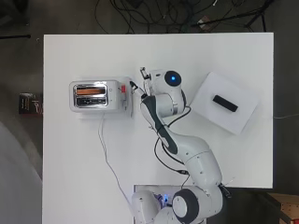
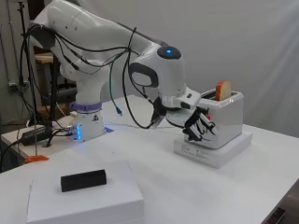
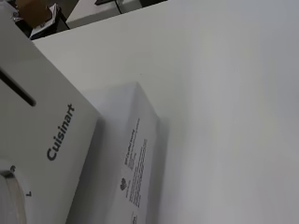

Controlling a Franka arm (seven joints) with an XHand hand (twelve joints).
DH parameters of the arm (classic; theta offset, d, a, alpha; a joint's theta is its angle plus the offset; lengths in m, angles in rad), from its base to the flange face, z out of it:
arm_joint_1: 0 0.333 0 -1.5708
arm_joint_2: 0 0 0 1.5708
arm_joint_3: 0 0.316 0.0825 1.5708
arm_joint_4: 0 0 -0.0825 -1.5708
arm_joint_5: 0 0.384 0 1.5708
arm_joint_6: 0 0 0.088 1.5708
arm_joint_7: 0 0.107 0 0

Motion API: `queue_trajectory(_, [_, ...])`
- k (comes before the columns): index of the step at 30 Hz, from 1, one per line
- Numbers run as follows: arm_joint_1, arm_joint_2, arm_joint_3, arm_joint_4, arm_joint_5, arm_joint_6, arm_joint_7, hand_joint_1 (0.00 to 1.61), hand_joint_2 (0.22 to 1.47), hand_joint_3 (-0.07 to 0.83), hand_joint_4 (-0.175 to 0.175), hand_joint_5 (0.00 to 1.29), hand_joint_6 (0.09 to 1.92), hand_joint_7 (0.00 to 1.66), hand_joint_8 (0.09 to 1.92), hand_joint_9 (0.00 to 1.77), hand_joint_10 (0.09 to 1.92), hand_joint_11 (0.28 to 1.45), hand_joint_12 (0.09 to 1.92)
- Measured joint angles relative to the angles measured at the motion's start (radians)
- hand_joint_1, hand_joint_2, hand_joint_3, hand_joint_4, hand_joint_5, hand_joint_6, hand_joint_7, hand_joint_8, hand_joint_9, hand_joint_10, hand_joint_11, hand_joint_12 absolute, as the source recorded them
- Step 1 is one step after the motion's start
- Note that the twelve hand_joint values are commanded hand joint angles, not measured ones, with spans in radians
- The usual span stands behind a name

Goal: Teleoperate dual arm-hand system to toast a bread

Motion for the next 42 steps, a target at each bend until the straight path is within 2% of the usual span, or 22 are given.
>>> queue_trajectory(3, [0.060,-0.037,-0.019,0.025,-0.015,-0.016,-0.032,0.03,1.17,0.002,-0.036,0.58,0.09,1.10,1.78,1.30,1.92,0.77,1.92])
queue_trajectory(6, [0.101,-0.074,-0.026,0.039,-0.015,-0.024,-0.071,0.05,1.18,0.001,0.005,0.59,0.09,1.09,1.71,1.27,1.90,0.73,1.91])
queue_trajectory(8, [0.094,-0.090,-0.029,0.041,-0.015,-0.026,-0.096,0.06,1.18,0.000,0.022,0.58,0.09,1.00,1.63,1.16,1.84,0.62,1.80])
queue_trajectory(9, [0.088,-0.096,-0.032,0.042,-0.017,-0.026,-0.104,0.05,1.18,-0.001,0.019,0.55,0.09,0.94,1.55,1.08,1.78,0.57,1.68])
queue_trajectory(11, [0.088,-0.098,-0.041,0.041,-0.038,-0.024,-0.093,0.02,1.16,-0.001,-0.009,0.44,0.09,0.87,1.26,0.96,1.53,0.52,1.38])
queue_trajectory(12, [0.093,-0.098,-0.044,0.037,-0.049,-0.022,-0.073,0.01,1.16,-0.001,-0.026,0.40,0.09,0.86,1.06,0.93,1.35,0.52,1.19])
queue_trajectory(14, [0.097,-0.100,-0.052,0.026,-0.064,-0.019,-0.027,0.00,1.14,0.000,-0.048,0.33,0.09,0.90,0.51,0.94,0.85,0.60,0.67])
queue_trajectory(15, [0.098,-0.103,-0.057,0.024,-0.065,-0.018,-0.015,0.00,1.14,0.000,-0.057,0.32,0.09,0.94,0.31,0.97,0.67,0.65,0.48])
queue_trajectory(17, [0.103,-0.113,-0.058,0.018,-0.065,-0.016,-0.022,0.00,1.13,0.000,-0.065,0.30,0.09,0.93,0.09,1.00,0.35,0.69,0.17])
queue_trajectory(19, [0.104,-0.122,-0.054,0.011,-0.072,-0.015,-0.041,0.00,1.12,-0.001,-0.063,0.28,0.09,0.83,0.09,0.95,0.12,0.63,0.09])
queue_trajectory(23, [0.124,-0.147,-0.090,0.022,-0.090,-0.022,-0.058,0.04,1.10,-0.006,-0.058,0.26,0.09,0.74,0.09,0.90,0.09,0.57,0.09])
queue_trajectory(27, [0.128,-0.180,-0.131,0.011,-0.107,-0.011,-0.061,0.30,1.22,0.004,-0.072,0.31,0.09,0.89,0.09,1.09,0.09,0.65,0.09])
queue_trajectory(29, [0.125,-0.194,-0.136,0.002,-0.107,-0.009,-0.069,0.33,1.22,-0.001,-0.081,0.30,0.09,0.90,0.09,1.14,0.09,0.64,0.09])
queue_trajectory(33, [0.137,-0.219,-0.160,0.013,-0.102,-0.015,-0.076,0.35,1.23,0.001,-0.079,0.28,0.09,0.86,0.09,1.11,0.09,0.57,0.09])
queue_trajectory(35, [0.148,-0.227,-0.167,0.026,-0.098,-0.026,-0.076,0.35,1.24,0.002,-0.077,0.27,0.09,0.86,0.09,1.11,0.09,0.56,0.09])
queue_trajectory(36, [0.153,-0.229,-0.171,0.029,-0.098,-0.030,-0.073,0.26,1.19,-0.003,-0.077,0.27,0.09,0.86,0.09,1.11,0.09,0.57,0.09])
queue_trajectory(37, [0.156,-0.228,-0.170,0.030,-0.099,-0.032,-0.072,0.15,1.11,-0.009,-0.072,0.26,0.09,0.76,0.09,0.98,0.09,0.54,0.09])
queue_trajectory(38, [0.153,-0.225,-0.163,0.031,-0.103,-0.035,-0.072,0.08,1.08,-0.006,-0.076,0.25,0.09,0.78,0.09,1.00,0.09,0.56,0.09])
queue_trajectory(39, [0.144,-0.218,-0.144,0.031,-0.111,-0.041,-0.068,0.05,1.10,-0.019,-0.085,0.26,0.09,0.88,0.19,1.05,0.36,0.66,0.13])
queue_trajectory(40, [0.125,-0.210,-0.107,0.031,-0.118,-0.052,-0.065,0.04,1.12,-0.018,-0.097,0.27,0.09,0.92,0.29,1.03,0.58,0.71,0.17])
queue_trajectory(41, [0.105,-0.202,-0.067,0.031,-0.124,-0.060,-0.064,0.03,1.12,-0.012,-0.104,0.26,0.09,0.87,0.23,0.99,0.53,0.68,0.13])
queue_trajectory(42, [0.082,-0.192,-0.018,0.032,-0.130,-0.071,-0.062,0.01,1.11,-0.006,-0.106,0.26,0.09,0.83,0.14,0.96,0.37,0.63,0.09])
